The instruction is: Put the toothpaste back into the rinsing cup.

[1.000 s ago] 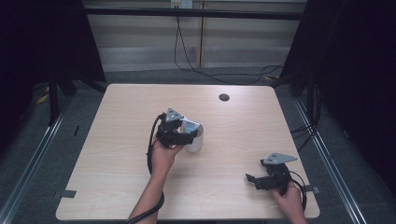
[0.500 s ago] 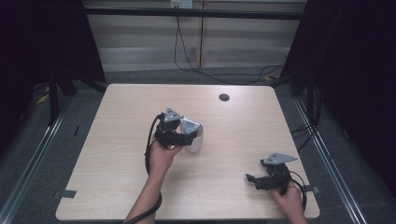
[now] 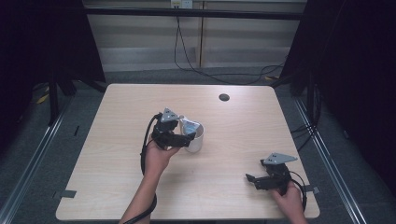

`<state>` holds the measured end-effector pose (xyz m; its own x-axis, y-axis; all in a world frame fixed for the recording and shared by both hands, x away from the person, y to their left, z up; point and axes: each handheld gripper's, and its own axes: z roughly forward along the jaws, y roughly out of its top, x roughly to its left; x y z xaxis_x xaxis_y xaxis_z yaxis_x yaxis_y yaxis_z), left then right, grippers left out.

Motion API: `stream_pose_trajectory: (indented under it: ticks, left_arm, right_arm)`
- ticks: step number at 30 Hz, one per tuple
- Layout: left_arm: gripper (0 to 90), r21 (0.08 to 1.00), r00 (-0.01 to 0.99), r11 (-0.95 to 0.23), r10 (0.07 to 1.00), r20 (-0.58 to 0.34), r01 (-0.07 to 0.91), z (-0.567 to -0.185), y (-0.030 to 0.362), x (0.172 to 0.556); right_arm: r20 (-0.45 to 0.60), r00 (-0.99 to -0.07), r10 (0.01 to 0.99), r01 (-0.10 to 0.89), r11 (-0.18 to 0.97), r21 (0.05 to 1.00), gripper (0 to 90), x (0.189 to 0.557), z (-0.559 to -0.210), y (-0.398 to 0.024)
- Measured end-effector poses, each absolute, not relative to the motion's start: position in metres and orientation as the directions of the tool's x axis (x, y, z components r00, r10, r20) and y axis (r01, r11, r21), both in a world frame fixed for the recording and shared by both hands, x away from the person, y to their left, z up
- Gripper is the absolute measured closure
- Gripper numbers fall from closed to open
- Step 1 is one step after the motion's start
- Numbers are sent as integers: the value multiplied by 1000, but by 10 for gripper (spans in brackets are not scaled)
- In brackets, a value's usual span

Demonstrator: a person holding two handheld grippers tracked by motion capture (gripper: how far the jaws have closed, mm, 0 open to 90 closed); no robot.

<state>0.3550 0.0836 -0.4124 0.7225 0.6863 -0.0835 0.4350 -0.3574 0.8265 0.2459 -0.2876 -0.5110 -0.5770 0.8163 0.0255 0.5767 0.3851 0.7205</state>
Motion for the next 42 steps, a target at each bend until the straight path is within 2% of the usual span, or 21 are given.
stream_pose_trajectory:
  ticks: [42]
  left_arm:
    - [177,802,724,-394,687,-67,448,-413,133,345]
  right_arm:
    - [25,-578,816,576,386,721,131,246,-511,-288]
